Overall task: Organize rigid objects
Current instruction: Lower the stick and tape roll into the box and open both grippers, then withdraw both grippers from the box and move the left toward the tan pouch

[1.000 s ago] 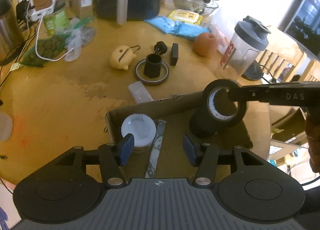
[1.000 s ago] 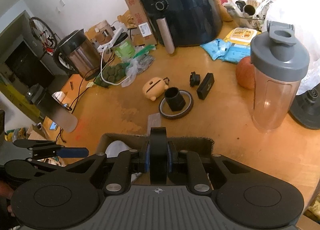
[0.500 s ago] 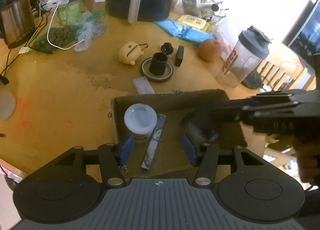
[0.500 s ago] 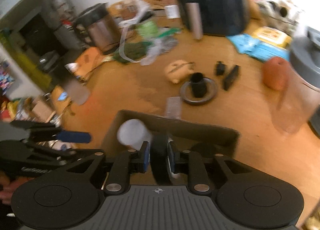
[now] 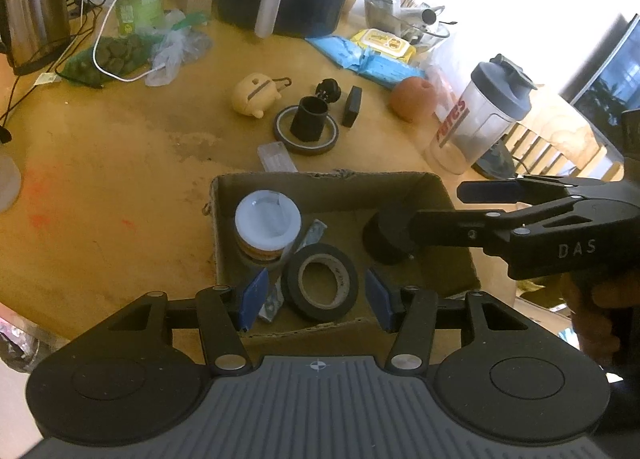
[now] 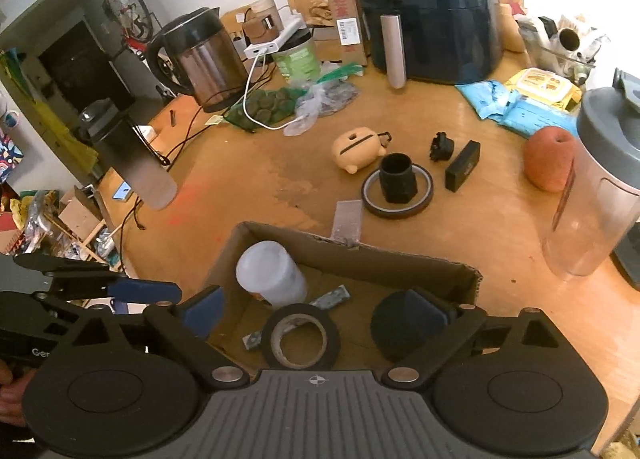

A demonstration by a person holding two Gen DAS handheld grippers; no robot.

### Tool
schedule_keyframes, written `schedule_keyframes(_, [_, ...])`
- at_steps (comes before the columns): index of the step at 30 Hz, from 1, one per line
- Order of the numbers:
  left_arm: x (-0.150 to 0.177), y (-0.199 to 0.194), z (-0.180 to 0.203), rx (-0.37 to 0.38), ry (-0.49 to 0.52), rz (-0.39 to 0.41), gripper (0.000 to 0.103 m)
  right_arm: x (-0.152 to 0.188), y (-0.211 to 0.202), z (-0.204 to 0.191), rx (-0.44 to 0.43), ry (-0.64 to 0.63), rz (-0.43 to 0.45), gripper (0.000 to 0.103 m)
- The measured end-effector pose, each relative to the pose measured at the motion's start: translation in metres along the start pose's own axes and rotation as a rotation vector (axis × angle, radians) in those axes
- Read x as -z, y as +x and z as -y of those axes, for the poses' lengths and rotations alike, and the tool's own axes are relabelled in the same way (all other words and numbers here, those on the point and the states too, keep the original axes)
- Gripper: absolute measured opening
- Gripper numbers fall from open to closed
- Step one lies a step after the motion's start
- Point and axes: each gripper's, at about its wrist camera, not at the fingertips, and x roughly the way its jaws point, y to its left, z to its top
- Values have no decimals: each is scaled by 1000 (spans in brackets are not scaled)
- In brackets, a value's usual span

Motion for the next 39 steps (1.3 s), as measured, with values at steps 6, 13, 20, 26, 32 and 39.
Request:
schedule_keyframes(6, [-5, 5, 7, 30, 27, -1, 53, -4, -1, 8, 39, 16, 11, 97])
schedule_keyframes(13, [-26, 13, 12, 61, 66, 14, 53, -21, -1, 22, 85, 47, 42, 98])
schedule_keyframes(20, [-61, 14, 13, 63, 91, 59, 53, -49, -3, 27, 111, 35, 90, 98])
schedule_keyframes(26, [-80, 11, 12, 67, 70, 80, 53, -61, -3, 32, 133, 52, 120, 98])
schedule_keyframes(32, [-85, 11, 9, 59, 65, 71, 53, -58, -7, 42, 141, 98, 132, 103])
schedule_keyframes(39, [-81, 16, -7, 28, 23, 52, 53, -55, -10, 51, 174, 147, 152, 103])
